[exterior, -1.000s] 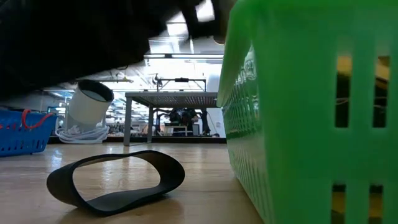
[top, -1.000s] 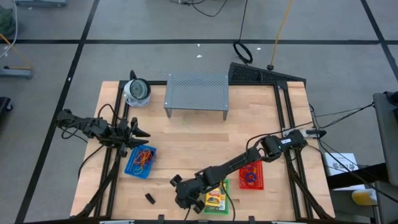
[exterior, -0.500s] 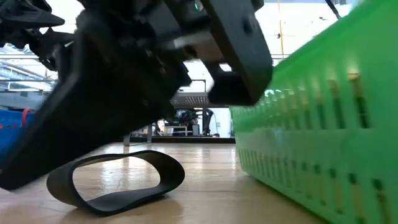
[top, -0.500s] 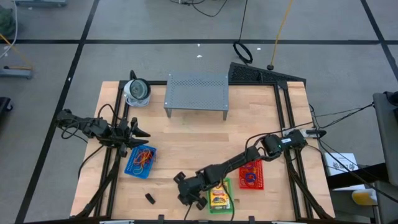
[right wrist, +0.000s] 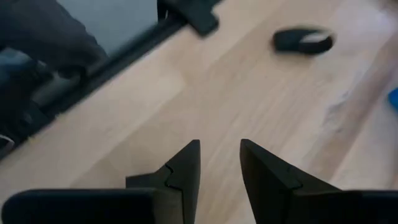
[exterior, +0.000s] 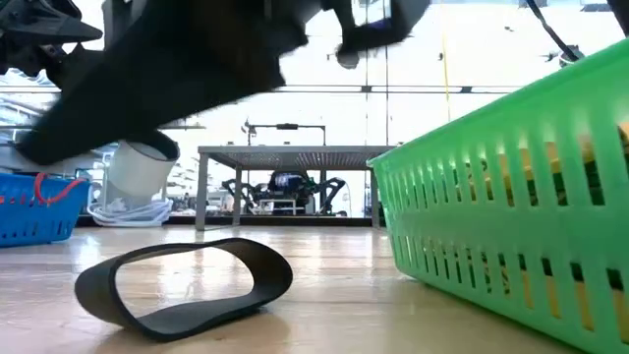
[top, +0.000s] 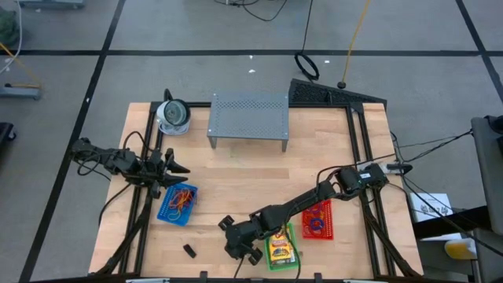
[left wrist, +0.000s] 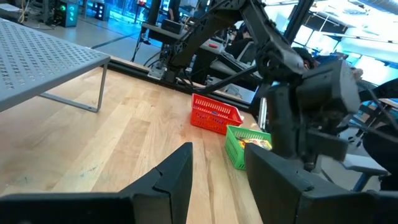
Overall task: Pick & Place Office Desk Supplies
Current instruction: Put the black rubber band into the blue bin
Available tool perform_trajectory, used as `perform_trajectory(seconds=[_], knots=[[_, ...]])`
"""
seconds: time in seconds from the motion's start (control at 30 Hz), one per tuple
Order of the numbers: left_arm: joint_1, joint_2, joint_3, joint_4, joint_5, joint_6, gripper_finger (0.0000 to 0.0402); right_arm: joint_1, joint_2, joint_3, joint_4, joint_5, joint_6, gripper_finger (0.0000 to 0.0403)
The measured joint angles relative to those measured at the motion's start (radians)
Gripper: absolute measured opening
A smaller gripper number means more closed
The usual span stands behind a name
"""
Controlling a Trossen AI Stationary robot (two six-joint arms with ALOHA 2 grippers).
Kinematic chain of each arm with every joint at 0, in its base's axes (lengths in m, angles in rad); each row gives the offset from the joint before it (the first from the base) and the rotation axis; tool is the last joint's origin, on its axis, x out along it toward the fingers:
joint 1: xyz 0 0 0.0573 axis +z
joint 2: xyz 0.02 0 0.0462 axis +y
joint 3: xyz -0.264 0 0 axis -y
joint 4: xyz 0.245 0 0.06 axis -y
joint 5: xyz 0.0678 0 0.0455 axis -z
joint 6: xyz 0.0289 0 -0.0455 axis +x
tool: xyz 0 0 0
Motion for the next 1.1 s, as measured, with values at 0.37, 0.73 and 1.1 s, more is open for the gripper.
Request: perform_trajectory(seconds=[0.37,0.73,1.1], knots=[[0.0,0.0,0.0,-0.001,0.0,0.0,0.0154,0.002,-0.029,0.0,-0.14,-0.038,0.048,0.0102],[0.0,0.0,0.0,-0.001,0.0,0.0,0.0154,0.014,-0.029,0.0,-0.141,-0.146,0.086,0.0103],[0.0,0.0,0.0,-0.001,0.0,0.0,0.0154,0.005,-0.029,0.0,-0.183,-0.141,0.146,0.0147]])
